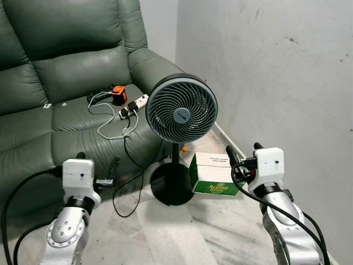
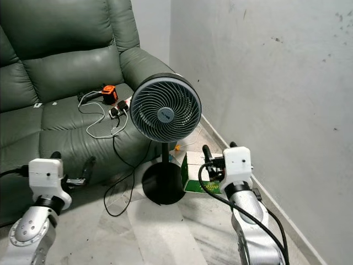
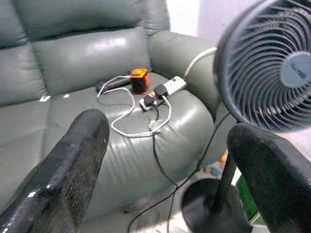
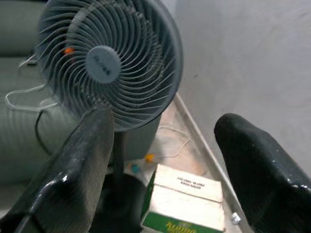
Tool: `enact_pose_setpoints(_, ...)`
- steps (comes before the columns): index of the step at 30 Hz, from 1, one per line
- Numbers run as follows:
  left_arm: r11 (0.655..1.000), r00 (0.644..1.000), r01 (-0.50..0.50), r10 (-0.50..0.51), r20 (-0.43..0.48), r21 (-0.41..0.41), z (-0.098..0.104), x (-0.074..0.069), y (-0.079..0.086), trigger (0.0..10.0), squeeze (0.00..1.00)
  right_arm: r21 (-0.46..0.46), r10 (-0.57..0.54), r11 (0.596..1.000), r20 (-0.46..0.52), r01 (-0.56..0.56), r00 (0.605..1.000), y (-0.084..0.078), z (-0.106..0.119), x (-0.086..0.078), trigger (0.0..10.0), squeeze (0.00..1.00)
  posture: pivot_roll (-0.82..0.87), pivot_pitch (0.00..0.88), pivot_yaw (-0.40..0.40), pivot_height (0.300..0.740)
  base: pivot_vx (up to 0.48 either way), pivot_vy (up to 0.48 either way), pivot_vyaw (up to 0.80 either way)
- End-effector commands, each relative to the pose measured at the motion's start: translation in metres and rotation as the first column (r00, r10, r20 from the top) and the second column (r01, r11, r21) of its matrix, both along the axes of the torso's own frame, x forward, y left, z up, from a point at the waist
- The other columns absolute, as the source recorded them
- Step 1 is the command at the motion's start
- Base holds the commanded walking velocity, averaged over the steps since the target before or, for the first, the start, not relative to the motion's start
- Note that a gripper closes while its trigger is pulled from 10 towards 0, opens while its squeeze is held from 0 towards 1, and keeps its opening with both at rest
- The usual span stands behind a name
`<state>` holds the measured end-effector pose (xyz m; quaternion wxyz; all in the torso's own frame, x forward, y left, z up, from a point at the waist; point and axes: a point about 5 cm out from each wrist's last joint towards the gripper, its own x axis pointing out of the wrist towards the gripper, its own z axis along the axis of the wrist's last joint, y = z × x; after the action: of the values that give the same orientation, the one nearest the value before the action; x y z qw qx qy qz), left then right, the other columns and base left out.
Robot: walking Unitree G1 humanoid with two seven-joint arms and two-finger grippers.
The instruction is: Hang keys on a hook
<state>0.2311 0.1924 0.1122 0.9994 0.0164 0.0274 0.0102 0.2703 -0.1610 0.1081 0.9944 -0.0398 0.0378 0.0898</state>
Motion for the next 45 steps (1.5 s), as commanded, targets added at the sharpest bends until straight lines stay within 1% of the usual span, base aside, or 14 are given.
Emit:
enact_pose_setpoints(1, 0.999, 1.000, 0.025, -0.025, 0.005, -0.027, 0.001, 0.000, -0.012, 10.0, 0.00, -0.004, -0.006, 1.000, -0.015, 0.006, 1.000, -0.010, 0.002, 0.002, 10.0, 0.00, 0.11, 0.009, -0.103, 0.740, 0.000, 0.000, 0.00)
enact_pose_setpoints(4, 0.998, 0.999, 0.052, -0.052, 0.003, -0.047, -0.004, 0.004, -0.032, 10.0, 0.00, 0.027, 0.001, 1.000, -0.027, 0.000, 1.000, -0.019, 0.010, 0.008, 10.0, 0.00, 0.11, 0.003, -0.134, 0.740, 0.000, 0.000, 0.00)
enact_pose_setpoints(6, 0.997, 0.998, 0.055, -0.055, -0.002, -0.054, -0.006, 0.004, -0.037, 10.0, 0.00, 0.042, -0.016, 0.999, -0.039, 0.017, 0.999, -0.022, 0.007, 0.010, 10.0, 0.00, 0.11, 0.000, -0.127, 0.740, 0.000, 0.000, 0.00)
enact_pose_setpoints(11, 0.995, 0.996, 0.073, -0.077, -0.047, -0.075, -0.012, 0.003, -0.047, 10.0, 0.00, 0.088, -0.068, 0.994, -0.041, 0.071, 0.997, -0.029, 0.007, 0.013, 10.0, 0.00, 0.10, 0.004, -0.030, 0.740, 0.000, 0.000, 0.00)
enact_pose_setpoints(13, 0.992, 0.991, 0.112, -0.116, -0.060, -0.065, -0.015, 0.004, -0.052, 10.0, 0.00, 0.101, -0.119, 0.987, -0.034, 0.122, 0.992, -0.037, 0.009, 0.011, 10.0, 0.00, 0.09, 0.000, -0.006, 0.740, 0.000, 0.000, 0.00)
enact_pose_setpoints(17, 0.991, 0.989, 0.124, -0.127, -0.073, -0.055, -0.017, 0.007, -0.049, 10.0, 0.00, 0.139, -0.192, 0.971, -0.038, 0.195, 0.981, -0.045, 0.014, 0.009, 10.0, 0.00, 0.08, 0.000, 0.007, 0.740, 0.000, 0.000, 0.00)
enact_pose_setpoints(21, 0.989, 0.987, 0.148, -0.148, -0.065, -0.012, -0.010, 0.016, -0.038, 10.0, 0.00, 0.096, -0.188, 0.978, 0.019, 0.185, 0.982, -0.037, 0.027, 0.011, 10.0, 0.00, 0.08, 0.031, 0.033, 0.740, 0.000, 0.000, 0.00)
enact_pose_setpoints(23, 0.990, 0.988, 0.144, -0.144, -0.060, -0.005, -0.007, 0.020, -0.033, 10.0, 0.00, 0.161, -0.163, 0.975, 0.042, 0.154, 0.986, -0.030, 0.031, 0.010, 10.0, 0.00, 0.06, 0.038, 0.047, 0.740, 0.000, 0.000, 0.00)
enact_pose_setpoints(26, 0.985, 0.985, 0.170, -0.169, -0.039, 0.017, -0.002, 0.027, -0.031, 10.0, 0.00, 0.158, -0.192, 0.970, 0.013, 0.188, 0.981, -0.031, 0.024, 0.000, 10.0, 0.00, 0.06, 0.031, 0.025, 0.740, 0.000, 0.000, 0.00)
enact_pose_setpoints(29, 0.990, 0.990, 0.139, -0.140, -0.028, -0.021, 0.000, 0.028, -0.033, 10.0, 0.00, 0.153, -0.195, 0.968, -0.037, 0.198, 0.980, -0.034, 0.018, -0.003, 10.0, 0.00, 0.05, 0.036, -0.017, 0.740, 0.000, 0.000, 0.00)
enact_pose_setpoints(31, 0.992, 0.993, 0.117, -0.118, -0.023, -0.048, -0.002, 0.027, -0.034, 10.0, 0.00, 0.146, -0.176, 0.972, -0.075, 0.185, 0.982, -0.033, 0.016, -0.002, 10.0, 0.00, 0.05, 0.031, -0.040, 0.740, 0.000, 0.000, 0.00)
enact_pose_setpoints(35, 0.993, 0.997, 0.059, -0.062, -0.034, -0.102, -0.004, 0.018, -0.043, 10.0, 0.00, 0.123, -0.140, 0.982, -0.042, 0.144, 0.989, -0.033, 0.024, 0.008, 10.0, 0.00, 0.08, 0.042, -0.049, 0.740, 0.000, 0.000, 0.00)
enact_pose_setpoints(40, 0.991, 0.993, 0.097, -0.103, -0.058, -0.092, -0.007, 0.003, -0.052, 10.0, 0.00, 0.153, -0.165, 0.973, -0.060, 0.172, 0.985, -0.031, 0.023, 0.015, 10.0, 0.00, 0.10, 0.080, -0.027, 0.740, 0.000, 0.000, 0.00)
enact_pose_setpoints(45, 0.989, 0.989, 0.125, -0.131, -0.064, -0.083, -0.007, 0.006, -0.047, 10.0, 0.00, 0.182, -0.150, 0.970, -0.086, 0.164, 0.985, -0.021, 0.020, 0.010, 10.0, 0.00, 0.09, 0.098, -0.015, 0.740, 0.000, 0.000, -0.47)
